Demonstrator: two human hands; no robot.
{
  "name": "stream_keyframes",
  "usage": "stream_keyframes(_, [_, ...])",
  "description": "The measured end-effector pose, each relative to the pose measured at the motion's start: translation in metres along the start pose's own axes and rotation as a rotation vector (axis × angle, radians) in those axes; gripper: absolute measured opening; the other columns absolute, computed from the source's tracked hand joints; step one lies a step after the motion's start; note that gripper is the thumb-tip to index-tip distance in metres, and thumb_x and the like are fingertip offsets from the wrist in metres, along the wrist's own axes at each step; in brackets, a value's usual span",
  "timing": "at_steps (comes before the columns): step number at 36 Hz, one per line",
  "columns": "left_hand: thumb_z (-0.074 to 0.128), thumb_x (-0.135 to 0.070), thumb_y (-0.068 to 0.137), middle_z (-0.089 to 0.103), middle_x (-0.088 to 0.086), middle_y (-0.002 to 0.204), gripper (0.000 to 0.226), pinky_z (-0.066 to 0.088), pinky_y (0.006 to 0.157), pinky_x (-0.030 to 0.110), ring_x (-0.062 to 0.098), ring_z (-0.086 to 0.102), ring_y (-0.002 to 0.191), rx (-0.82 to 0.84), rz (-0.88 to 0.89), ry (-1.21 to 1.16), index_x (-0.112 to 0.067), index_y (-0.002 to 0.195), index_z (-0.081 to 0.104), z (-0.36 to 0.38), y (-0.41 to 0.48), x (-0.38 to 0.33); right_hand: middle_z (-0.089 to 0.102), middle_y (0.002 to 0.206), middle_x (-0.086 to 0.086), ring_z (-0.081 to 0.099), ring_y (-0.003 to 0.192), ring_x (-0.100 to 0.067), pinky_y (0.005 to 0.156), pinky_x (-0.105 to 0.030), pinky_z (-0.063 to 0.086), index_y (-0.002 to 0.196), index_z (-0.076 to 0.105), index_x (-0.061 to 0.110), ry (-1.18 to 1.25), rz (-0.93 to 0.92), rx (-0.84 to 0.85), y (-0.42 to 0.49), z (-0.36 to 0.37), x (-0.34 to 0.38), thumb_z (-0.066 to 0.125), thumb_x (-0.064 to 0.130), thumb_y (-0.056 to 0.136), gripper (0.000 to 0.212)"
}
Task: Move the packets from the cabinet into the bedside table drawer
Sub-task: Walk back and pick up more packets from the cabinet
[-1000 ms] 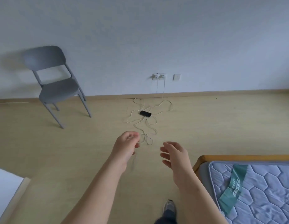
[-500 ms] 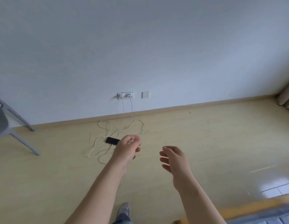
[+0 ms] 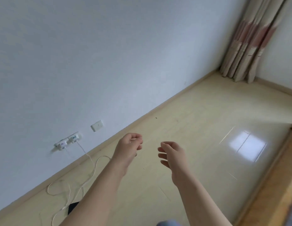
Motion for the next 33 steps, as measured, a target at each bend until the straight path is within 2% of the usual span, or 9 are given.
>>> stream_keyframes(6, [0.050, -0.014, 0.094, 0.063, 0.001, 0.099, 0.013, 0.048, 0.088, 0.035, 0.015, 0.062, 0.091, 0.074, -0.002, 0.046, -0.023, 0.089, 0.059, 0.066, 0.101, -0.049, 0.062, 0.088, -0.003, 0.057, 0.074, -0.015, 0.070, -0.029, 0.045, 0.087, 0.056, 0.018, 0.074, 0.057, -0.132, 0.105, -0.045, 0.033, 0.051, 0.014, 0.093, 0.009])
stream_keyframes(16, [0.051, -0.018, 0.094, 0.063, 0.000, 0.100, 0.010, 0.048, 0.087, 0.035, 0.013, 0.062, 0.091, 0.204, 0.046, 0.109, -0.024, 0.091, 0.059, 0.219, 0.254, -0.174, 0.062, 0.086, 0.000, 0.057, 0.075, -0.014, 0.072, -0.028, 0.045, 0.087, 0.056, 0.019, 0.100, -0.015, -0.197, 0.271, -0.136, 0.166, 0.051, 0.015, 0.093, 0.009])
stream_keyframes(23, [0.050, -0.019, 0.095, 0.062, -0.002, 0.095, 0.010, 0.048, 0.089, 0.036, 0.014, 0.061, 0.089, 0.312, 0.024, 0.120, -0.023, 0.093, 0.058, 0.321, 0.343, -0.228, 0.063, 0.086, -0.001, 0.058, 0.075, -0.015, 0.072, -0.029, 0.046, 0.087, 0.057, 0.018, 0.146, 0.009, -0.288, 0.368, -0.204, 0.223, 0.051, 0.015, 0.093, 0.009])
stream_keyframes(33, [0.049, -0.016, 0.094, 0.061, 0.000, 0.094, 0.010, 0.044, 0.079, 0.029, 0.014, 0.059, 0.086, 0.465, 0.073, 0.167, -0.022, 0.092, 0.058, 0.475, 0.510, -0.330, 0.061, 0.085, -0.001, 0.056, 0.073, -0.015, 0.069, -0.028, 0.044, 0.087, 0.056, 0.017, 0.187, 0.016, -0.435, 0.543, -0.297, 0.323, 0.050, 0.014, 0.093, 0.009])
Point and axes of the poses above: each hand's wrist, its own y-axis towards the middle knuckle, its own z-axis out of the palm, x = y × z, the point moved 5 cm from there along y, towards the middle knuckle
